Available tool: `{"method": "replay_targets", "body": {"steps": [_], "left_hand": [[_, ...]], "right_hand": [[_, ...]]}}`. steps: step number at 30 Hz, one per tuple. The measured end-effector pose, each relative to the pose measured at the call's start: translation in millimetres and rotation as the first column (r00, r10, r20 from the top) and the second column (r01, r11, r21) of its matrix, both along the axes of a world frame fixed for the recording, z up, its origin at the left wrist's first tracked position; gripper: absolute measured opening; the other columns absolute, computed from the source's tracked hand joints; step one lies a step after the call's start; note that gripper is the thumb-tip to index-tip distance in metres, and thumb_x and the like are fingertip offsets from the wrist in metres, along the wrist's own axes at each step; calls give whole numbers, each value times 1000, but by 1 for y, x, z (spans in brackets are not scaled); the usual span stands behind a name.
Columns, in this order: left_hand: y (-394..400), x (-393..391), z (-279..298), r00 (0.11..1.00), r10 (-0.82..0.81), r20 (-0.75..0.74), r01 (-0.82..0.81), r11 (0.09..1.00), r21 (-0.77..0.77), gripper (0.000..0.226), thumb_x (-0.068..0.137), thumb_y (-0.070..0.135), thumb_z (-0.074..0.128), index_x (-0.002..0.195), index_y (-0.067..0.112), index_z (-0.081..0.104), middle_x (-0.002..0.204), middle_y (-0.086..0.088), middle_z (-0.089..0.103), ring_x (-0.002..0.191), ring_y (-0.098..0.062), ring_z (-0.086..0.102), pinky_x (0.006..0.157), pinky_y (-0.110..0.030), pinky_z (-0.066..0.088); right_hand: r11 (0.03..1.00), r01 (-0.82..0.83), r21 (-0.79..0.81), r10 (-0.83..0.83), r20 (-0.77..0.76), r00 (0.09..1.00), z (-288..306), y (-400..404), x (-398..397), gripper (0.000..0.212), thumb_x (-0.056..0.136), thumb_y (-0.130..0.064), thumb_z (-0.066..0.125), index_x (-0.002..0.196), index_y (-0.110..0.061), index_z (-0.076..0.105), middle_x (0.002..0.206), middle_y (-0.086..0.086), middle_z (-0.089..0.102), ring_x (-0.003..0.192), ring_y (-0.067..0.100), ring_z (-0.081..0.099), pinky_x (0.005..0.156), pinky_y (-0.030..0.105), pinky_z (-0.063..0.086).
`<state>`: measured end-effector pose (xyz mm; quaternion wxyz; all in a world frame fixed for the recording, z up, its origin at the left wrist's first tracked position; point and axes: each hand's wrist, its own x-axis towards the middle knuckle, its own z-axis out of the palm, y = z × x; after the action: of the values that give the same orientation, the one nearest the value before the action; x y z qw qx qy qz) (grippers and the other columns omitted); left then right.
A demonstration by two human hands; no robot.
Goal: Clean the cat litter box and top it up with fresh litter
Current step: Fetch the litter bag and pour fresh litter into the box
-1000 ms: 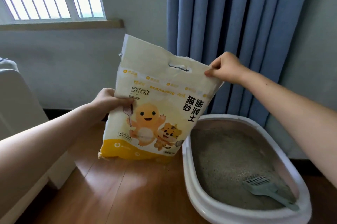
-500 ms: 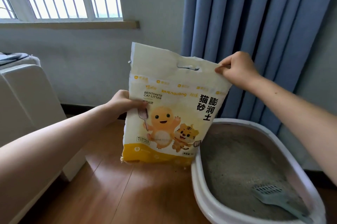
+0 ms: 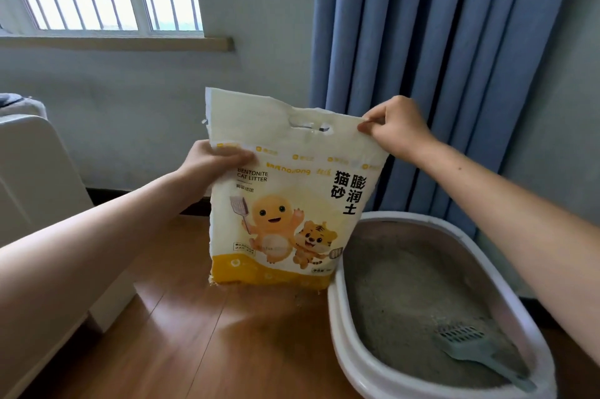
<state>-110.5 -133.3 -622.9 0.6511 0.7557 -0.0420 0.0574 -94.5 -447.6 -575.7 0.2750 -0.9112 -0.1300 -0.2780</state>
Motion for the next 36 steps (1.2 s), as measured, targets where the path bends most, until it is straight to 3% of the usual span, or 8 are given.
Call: {"method": "replay_targets", "body": {"steps": [7,16,20,23,25,30,33,36], "left_hand": [[-29,-1,10,999,13,43,-12,1000,-7,26,80,8,79,100,-6,71,91,-19,72,64,-19,72,59,-25,59],[-56,2,1,1000,8,29,-10,996,85,26,78,9,81,97,-5,72,88,-17,74,71,-24,73,64,-29,61],[-63,3,1,999,-15,48,9,991,131,21,77,9,81,92,-3,74,83,-13,75,66,-20,73,59,-25,59],[-60,4,0,998,0,56,-7,992,124,22,76,8,81,93,-4,73,84,-14,75,67,-20,74,61,-26,60],[-58,4,0,998,11,57,-18,992,127,24,76,9,81,95,-4,73,85,-14,75,70,-22,74,65,-28,61],[-48,5,1,995,83,53,-88,992,91,27,76,8,82,97,-5,71,88,-16,74,74,-24,73,67,-30,62],[-41,6,3,994,93,49,-96,993,68,26,76,7,81,97,-6,71,89,-16,73,73,-23,73,67,-30,62],[-37,4,4,995,86,40,-89,993,74,24,76,6,81,96,-5,71,88,-16,73,70,-23,73,67,-31,62]], "right_hand": [[988,-2,151,18,-103,995,-8,-29,-10,19,84,-16,71,80,3,73,82,21,71,70,11,58,66,25,44],[924,28,380,80,-265,961,-52,-62,-16,10,82,-21,75,73,-16,73,65,-12,68,56,-7,60,53,8,44],[726,130,675,157,-347,925,-79,-78,-14,31,77,-18,79,104,-9,69,104,5,71,93,16,67,79,32,55],[466,222,856,408,-431,805,-100,-83,-22,53,76,-12,75,124,-4,55,121,16,65,100,26,67,76,36,59],[414,230,881,537,-440,720,-110,-77,-26,72,64,-20,82,128,-2,54,115,16,68,97,26,69,73,37,60],[422,147,895,653,-412,635,-114,-68,-17,100,33,-34,98,121,-6,59,113,13,69,102,25,68,75,33,59],[505,103,857,687,-471,553,-117,-64,-21,72,61,-23,87,124,-3,57,122,14,66,113,27,63,88,33,56],[650,87,755,530,-532,661,-118,-57,-22,35,79,-11,72,111,1,65,110,11,71,104,23,68,82,28,57]]}}
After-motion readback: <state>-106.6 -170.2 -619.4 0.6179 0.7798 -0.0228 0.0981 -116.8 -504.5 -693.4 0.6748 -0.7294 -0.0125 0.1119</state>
